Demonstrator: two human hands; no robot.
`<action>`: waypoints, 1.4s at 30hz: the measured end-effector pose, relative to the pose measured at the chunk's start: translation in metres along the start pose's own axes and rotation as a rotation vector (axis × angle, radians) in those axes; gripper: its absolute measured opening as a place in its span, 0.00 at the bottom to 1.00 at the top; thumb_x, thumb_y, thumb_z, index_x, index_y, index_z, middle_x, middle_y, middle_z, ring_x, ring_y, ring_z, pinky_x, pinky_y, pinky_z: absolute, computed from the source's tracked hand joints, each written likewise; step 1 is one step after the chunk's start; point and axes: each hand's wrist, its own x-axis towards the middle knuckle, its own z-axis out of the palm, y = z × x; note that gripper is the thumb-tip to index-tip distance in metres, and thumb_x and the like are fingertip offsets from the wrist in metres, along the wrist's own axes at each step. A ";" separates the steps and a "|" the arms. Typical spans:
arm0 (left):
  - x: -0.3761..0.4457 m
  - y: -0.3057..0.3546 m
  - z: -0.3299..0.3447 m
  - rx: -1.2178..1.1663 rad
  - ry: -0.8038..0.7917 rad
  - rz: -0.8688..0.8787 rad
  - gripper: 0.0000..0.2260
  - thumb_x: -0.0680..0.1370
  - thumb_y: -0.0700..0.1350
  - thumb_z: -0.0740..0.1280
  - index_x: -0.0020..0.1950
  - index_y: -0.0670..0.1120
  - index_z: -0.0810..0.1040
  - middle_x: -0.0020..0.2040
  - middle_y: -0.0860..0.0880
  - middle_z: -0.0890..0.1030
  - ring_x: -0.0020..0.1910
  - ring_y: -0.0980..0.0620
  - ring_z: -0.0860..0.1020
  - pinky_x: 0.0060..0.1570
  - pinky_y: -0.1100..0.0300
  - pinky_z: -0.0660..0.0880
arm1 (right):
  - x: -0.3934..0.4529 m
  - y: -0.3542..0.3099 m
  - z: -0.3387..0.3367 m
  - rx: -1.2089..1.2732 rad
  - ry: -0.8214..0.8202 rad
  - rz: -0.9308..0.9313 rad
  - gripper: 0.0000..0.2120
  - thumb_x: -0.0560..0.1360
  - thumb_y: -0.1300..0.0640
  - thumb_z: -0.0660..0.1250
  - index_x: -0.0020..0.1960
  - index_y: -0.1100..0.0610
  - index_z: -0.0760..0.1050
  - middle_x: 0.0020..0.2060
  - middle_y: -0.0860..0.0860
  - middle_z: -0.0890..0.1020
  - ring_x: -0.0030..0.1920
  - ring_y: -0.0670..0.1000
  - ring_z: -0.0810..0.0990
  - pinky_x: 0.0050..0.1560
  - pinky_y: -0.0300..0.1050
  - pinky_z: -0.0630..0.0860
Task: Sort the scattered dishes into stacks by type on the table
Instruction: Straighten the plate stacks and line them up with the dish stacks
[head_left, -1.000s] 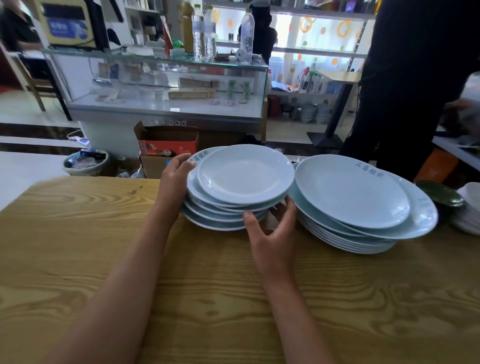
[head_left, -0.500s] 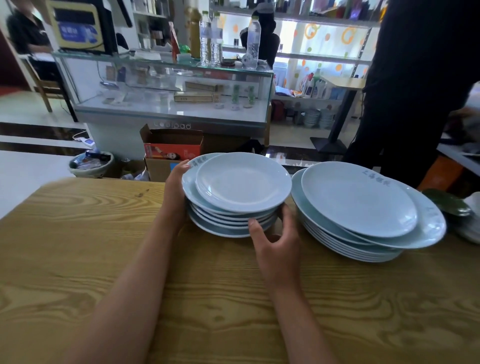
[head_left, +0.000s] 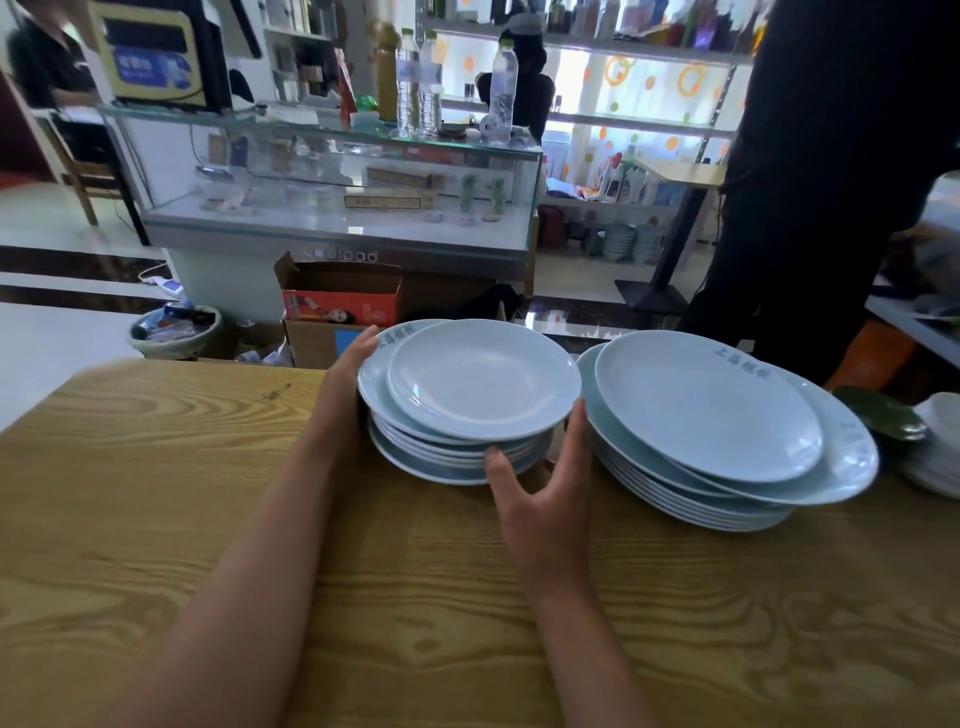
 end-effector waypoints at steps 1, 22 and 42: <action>0.001 -0.003 -0.001 -0.017 -0.023 -0.024 0.22 0.78 0.54 0.63 0.70 0.47 0.71 0.61 0.44 0.80 0.57 0.45 0.80 0.58 0.47 0.76 | 0.000 0.000 0.001 -0.009 0.005 -0.011 0.46 0.68 0.39 0.68 0.77 0.39 0.45 0.76 0.39 0.53 0.76 0.41 0.52 0.74 0.55 0.61; 0.001 -0.006 0.007 0.005 -0.032 0.011 0.18 0.80 0.48 0.55 0.68 0.47 0.73 0.60 0.43 0.80 0.59 0.42 0.78 0.60 0.45 0.75 | 0.002 0.000 -0.002 -0.001 -0.044 0.012 0.56 0.60 0.39 0.79 0.78 0.48 0.49 0.75 0.44 0.58 0.75 0.43 0.56 0.74 0.46 0.60; 0.004 -0.008 0.006 0.041 0.015 -0.042 0.18 0.74 0.41 0.58 0.61 0.50 0.78 0.57 0.43 0.81 0.56 0.42 0.79 0.52 0.48 0.78 | 0.008 0.005 -0.002 0.016 -0.150 0.103 0.69 0.51 0.47 0.85 0.78 0.46 0.42 0.75 0.42 0.59 0.73 0.42 0.57 0.73 0.43 0.57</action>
